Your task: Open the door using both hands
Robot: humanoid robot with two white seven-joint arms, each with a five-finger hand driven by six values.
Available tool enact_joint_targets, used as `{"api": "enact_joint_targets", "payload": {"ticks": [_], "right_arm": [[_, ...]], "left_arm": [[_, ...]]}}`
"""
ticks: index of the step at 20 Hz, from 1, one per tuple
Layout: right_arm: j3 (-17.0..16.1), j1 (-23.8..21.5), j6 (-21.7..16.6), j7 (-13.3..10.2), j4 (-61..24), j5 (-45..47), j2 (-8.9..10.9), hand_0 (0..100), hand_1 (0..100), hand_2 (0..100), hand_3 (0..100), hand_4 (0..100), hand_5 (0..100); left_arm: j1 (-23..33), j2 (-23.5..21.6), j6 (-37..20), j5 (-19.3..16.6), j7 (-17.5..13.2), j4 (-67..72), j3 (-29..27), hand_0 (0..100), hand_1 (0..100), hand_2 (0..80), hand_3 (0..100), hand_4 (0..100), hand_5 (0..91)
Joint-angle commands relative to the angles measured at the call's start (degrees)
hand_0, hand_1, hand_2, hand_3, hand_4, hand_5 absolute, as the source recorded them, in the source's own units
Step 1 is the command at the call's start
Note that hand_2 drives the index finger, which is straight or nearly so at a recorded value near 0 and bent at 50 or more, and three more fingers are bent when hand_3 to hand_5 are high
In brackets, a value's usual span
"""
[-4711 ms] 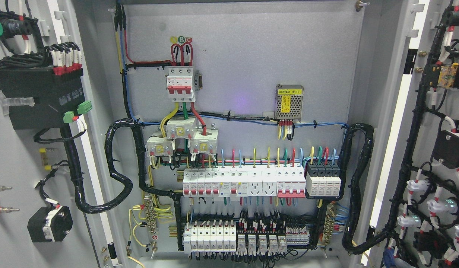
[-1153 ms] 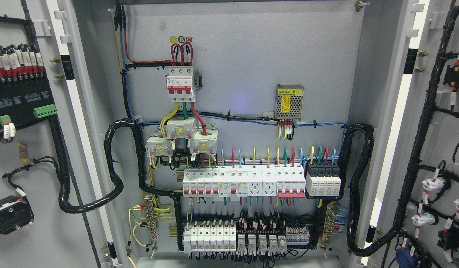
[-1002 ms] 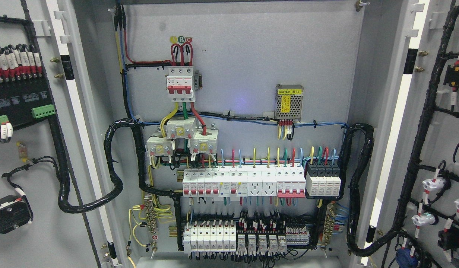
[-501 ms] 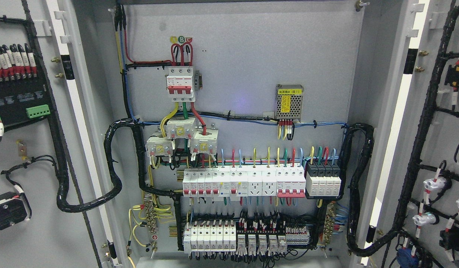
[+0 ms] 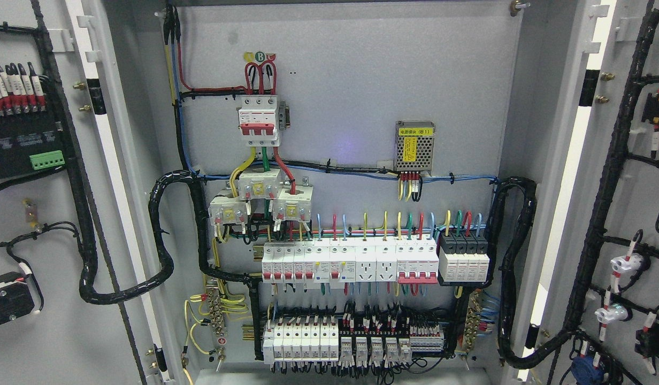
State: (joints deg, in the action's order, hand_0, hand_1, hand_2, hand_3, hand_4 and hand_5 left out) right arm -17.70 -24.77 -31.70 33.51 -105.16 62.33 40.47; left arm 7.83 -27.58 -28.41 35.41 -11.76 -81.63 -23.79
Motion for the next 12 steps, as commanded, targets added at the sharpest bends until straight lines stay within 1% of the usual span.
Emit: {"api": "enact_joint_targets", "payload": {"ticks": [1,5,8,12], "right_arm": [[-1.20,0.07,-0.03,0.06,2.15,0.08,0.66,0,0,0,0,0,0],[-1.20,0.16,-0.03,0.06,2.15,0.86,0.66,0,0,0,0,0,0],[-1.28,0.16,-0.03,0.06,2.24,0.87,1.01,0,0,0,0,0,0],[-1.72,0.16,-0.03,0.41,2.32,2.18,2.33,0,0,0,0,0,0]], "left_arm": [[-1.33,-0.54,0.37,0.01,-0.01,3.84,-0.82,0,0,0.0,0,4,0.0],[-1.85,-0.63,0.37,0.01,-0.01,4.80,-0.82,0,0,0.0,0,4,0.0],[-2.38,-0.63,0.37,-0.08,-0.01,5.42,-0.82,0,0,0.0,0,4,0.0],[-2.55,-0.63,0.37,-0.08,-0.01,5.34,-0.82,0,0,0.0,0,4,0.0]]}}
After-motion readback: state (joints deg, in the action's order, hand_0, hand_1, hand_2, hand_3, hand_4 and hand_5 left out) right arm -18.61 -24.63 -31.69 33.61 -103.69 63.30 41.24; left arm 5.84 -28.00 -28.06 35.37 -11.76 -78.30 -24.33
